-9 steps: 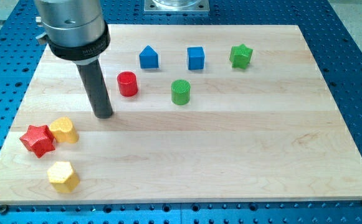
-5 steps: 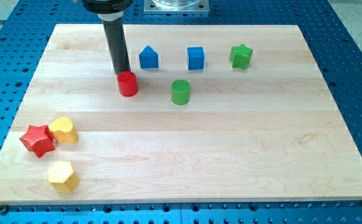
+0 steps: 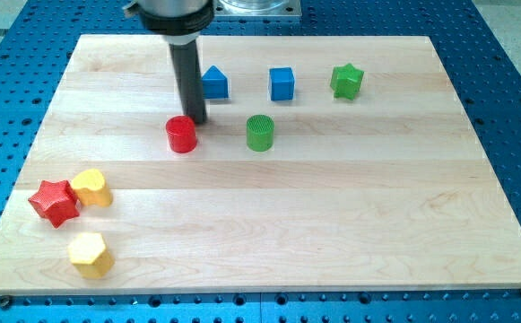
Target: Push the red circle slightly down
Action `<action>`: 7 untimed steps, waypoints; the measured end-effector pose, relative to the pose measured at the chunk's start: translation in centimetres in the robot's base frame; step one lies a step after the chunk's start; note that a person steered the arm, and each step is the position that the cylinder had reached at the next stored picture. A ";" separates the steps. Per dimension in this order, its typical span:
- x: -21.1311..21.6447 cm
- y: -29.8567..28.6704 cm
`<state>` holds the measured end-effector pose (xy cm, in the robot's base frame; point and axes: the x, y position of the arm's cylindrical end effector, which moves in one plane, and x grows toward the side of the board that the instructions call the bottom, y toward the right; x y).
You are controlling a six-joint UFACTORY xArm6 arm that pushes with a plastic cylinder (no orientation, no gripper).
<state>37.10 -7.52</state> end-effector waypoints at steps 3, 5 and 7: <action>1.1 -2.9; 2.1 -3.8; 3.4 -3.2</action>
